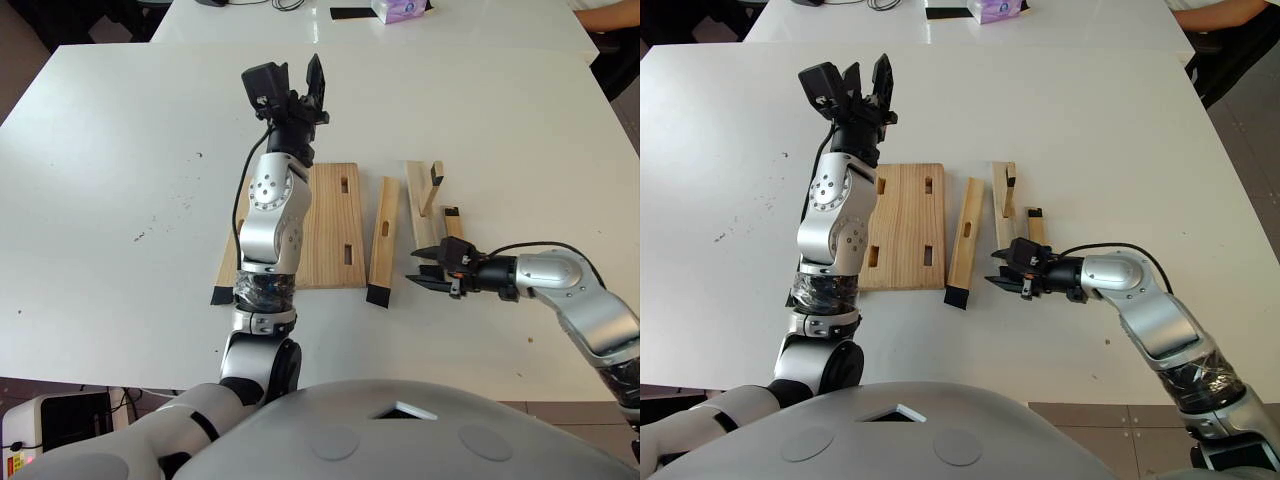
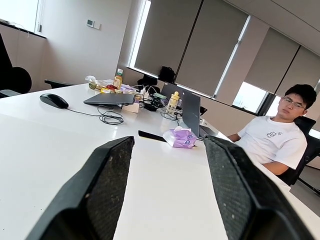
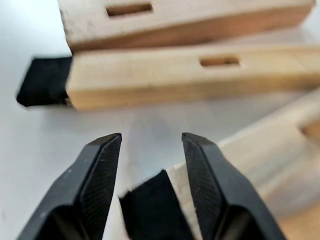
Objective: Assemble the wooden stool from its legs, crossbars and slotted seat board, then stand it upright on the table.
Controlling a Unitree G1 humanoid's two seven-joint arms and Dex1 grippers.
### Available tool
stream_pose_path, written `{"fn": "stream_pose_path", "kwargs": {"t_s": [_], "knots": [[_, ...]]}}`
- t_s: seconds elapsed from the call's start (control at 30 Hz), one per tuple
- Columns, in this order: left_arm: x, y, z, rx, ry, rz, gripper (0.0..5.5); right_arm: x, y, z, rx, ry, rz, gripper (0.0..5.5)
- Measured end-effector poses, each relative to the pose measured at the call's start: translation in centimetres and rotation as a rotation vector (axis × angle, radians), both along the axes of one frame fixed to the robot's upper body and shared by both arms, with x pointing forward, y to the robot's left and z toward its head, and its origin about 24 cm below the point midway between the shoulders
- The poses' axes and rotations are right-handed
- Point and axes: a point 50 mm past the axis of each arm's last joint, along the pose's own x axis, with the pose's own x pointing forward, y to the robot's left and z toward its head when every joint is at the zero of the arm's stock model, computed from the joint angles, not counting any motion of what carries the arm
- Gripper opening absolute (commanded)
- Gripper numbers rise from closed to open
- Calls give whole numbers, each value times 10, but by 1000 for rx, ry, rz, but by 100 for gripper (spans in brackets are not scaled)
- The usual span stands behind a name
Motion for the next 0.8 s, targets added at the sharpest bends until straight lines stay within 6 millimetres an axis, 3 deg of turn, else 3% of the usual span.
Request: {"fn": "stream_pose_path", "kwargs": {"t_s": [0.17,0.33,0.47,0.63,0.8], "knots": [[-1,3,2,-10,-13,28,261,10,-12,16,8,-39,-80,222],[-2,4,2,-13,-15,42,261,29,-6,42,80,-137,-227,242],[-3,5,3,-18,-18,46,261,30,-7,30,20,-133,-353,295],[-4,5,2,-21,-16,42,261,15,0,6,7,-33,-459,367],[-4,6,1,-35,-8,33,261,12,8,1,-2,-4,-485,372]]}}
